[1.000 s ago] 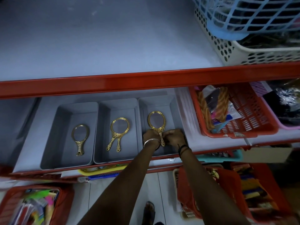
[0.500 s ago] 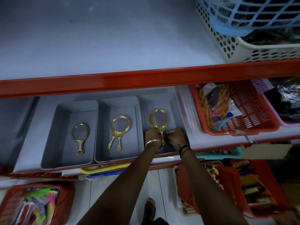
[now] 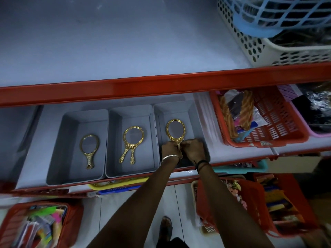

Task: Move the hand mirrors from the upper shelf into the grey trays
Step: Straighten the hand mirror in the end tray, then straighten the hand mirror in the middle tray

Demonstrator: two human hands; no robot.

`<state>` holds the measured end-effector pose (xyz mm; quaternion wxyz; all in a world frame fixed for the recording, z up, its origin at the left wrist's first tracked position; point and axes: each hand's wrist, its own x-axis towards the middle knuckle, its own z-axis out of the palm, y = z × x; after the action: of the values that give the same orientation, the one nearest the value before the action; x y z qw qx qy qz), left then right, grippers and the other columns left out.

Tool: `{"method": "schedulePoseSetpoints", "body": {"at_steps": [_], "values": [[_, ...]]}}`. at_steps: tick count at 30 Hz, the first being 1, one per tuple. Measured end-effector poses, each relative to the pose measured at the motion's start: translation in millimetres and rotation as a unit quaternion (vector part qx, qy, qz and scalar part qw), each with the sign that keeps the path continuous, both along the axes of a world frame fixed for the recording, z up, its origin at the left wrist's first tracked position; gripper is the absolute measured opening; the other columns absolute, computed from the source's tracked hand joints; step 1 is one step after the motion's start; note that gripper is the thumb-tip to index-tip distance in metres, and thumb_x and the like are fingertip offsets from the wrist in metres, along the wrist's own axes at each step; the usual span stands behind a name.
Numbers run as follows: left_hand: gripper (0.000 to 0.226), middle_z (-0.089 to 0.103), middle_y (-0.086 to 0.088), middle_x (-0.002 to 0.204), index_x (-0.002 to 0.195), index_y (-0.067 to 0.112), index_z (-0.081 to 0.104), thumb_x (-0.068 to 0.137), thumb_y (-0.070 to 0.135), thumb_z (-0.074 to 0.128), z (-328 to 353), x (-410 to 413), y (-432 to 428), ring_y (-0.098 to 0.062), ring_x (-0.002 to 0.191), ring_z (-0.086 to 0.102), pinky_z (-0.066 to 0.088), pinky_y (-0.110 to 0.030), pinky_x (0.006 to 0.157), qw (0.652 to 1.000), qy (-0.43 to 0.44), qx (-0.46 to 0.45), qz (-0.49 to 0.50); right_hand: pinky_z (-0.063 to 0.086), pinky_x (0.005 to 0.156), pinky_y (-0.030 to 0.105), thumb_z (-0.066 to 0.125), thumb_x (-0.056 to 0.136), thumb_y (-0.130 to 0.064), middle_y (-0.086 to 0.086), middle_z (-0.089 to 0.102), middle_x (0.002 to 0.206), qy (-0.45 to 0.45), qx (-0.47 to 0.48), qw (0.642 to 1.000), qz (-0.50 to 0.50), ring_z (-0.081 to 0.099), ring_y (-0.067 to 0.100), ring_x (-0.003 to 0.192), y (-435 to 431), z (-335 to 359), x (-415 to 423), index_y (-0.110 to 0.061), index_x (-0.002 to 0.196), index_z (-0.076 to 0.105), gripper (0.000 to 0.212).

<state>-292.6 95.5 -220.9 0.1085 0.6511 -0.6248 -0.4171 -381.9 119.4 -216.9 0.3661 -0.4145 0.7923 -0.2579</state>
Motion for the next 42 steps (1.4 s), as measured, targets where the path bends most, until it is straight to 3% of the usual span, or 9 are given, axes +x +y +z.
{"method": "schedulePoseSetpoints", "body": {"at_steps": [11, 21, 23, 27, 31, 34, 39, 42], "values": [[0.019, 0.072, -0.019, 0.105, 0.098, -0.006, 0.07, 0.087, -0.001, 0.057, 3, 1, 0, -0.029, 0.099, 0.067, 0.052, -0.03, 0.084, 1.0, -0.003, 0.007, -0.006, 0.051, 0.08, 0.023, 0.058, 0.087, -0.001, 0.019, 0.074, 0.105, -0.016, 0.001, 1.0, 0.012, 0.069, 0.028, 0.096, 2, 2, -2, 0.0, 0.104, 0.072, 0.022], [0.019, 0.07, -0.022, 0.107, 0.099, -0.009, 0.069, 0.086, -0.002, 0.056, 10, 1, 2, -0.032, 0.102, 0.066, 0.052, -0.032, 0.088, 0.999, -0.014, 0.009, -0.027, 0.054, 0.078, 0.026, 0.06, 0.086, -0.003, 0.019, 0.075, 0.098, -0.024, 0.007, 0.999, -0.031, 0.07, 0.03, 0.092, 1, 3, 0, 0.001, 0.098, 0.074, 0.019], [0.02, 0.069, -0.023, 0.109, 0.1, -0.009, 0.068, 0.086, -0.002, 0.056, 13, 3, 2, -0.033, 0.104, 0.065, 0.051, -0.033, 0.089, 0.999, -0.022, 0.0, -0.027, 0.057, 0.081, 0.032, 0.062, 0.085, -0.007, 0.019, 0.075, 0.094, -0.036, 0.014, 0.998, -0.048, 0.071, 0.03, 0.09, 1, 5, 0, 0.0, 0.094, 0.075, 0.018], [0.021, 0.069, -0.023, 0.107, 0.101, -0.007, 0.068, 0.087, 0.0, 0.055, 27, 10, -2, -0.035, 0.102, 0.066, 0.052, -0.035, 0.089, 0.997, -0.041, -0.055, -0.034, 0.058, 0.079, 0.036, 0.058, 0.084, -0.01, 0.016, 0.075, 0.089, 0.004, 0.007, 0.999, -0.044, 0.07, 0.031, 0.087, 1, 17, 6, -0.003, 0.085, 0.076, 0.02], [0.025, 0.072, -0.021, 0.103, 0.096, -0.004, 0.071, 0.085, -0.005, 0.048, 53, 38, -19, -0.033, 0.098, 0.067, 0.05, -0.031, 0.084, 0.987, -0.006, -0.16, -0.031, 0.053, 0.084, 0.035, 0.056, 0.084, -0.006, 0.017, 0.073, 0.105, 0.039, -0.083, 0.995, -0.048, 0.067, 0.032, 0.1, -5, 39, 29, -0.002, 0.097, 0.073, 0.022], [0.024, 0.072, -0.021, 0.101, 0.094, -0.002, 0.071, 0.086, -0.002, 0.048, 64, 74, -35, -0.033, 0.096, 0.068, 0.05, -0.033, 0.081, 0.982, -0.011, -0.186, 0.007, 0.051, 0.08, 0.031, 0.054, 0.084, -0.004, 0.018, 0.074, 0.096, 0.023, -0.127, 0.992, 0.0, 0.067, 0.031, 0.092, -15, 49, 58, -0.002, 0.09, 0.071, 0.018], [0.028, 0.065, -0.026, 0.117, 0.108, -0.007, 0.065, 0.09, 0.0, 0.046, 60, 135, -48, -0.037, 0.112, 0.061, 0.048, -0.037, 0.092, 0.988, -0.111, -0.104, 0.017, 0.045, 0.082, 0.022, 0.056, 0.085, -0.001, 0.017, 0.072, 0.106, -0.024, -0.124, 0.989, 0.08, 0.066, 0.026, 0.1, -27, 50, 117, 0.001, 0.099, 0.071, 0.021], [0.029, 0.061, -0.023, 0.125, 0.116, -0.006, 0.059, 0.089, -0.003, 0.05, 45, 158, -44, -0.034, 0.118, 0.058, 0.047, -0.034, 0.095, 0.986, -0.159, -0.044, -0.019, 0.049, 0.081, 0.026, 0.053, 0.084, 0.002, 0.017, 0.073, 0.1, -0.025, -0.062, 0.993, 0.1, 0.066, 0.027, 0.098, -31, 33, 141, 0.001, 0.091, 0.072, 0.021]]}}
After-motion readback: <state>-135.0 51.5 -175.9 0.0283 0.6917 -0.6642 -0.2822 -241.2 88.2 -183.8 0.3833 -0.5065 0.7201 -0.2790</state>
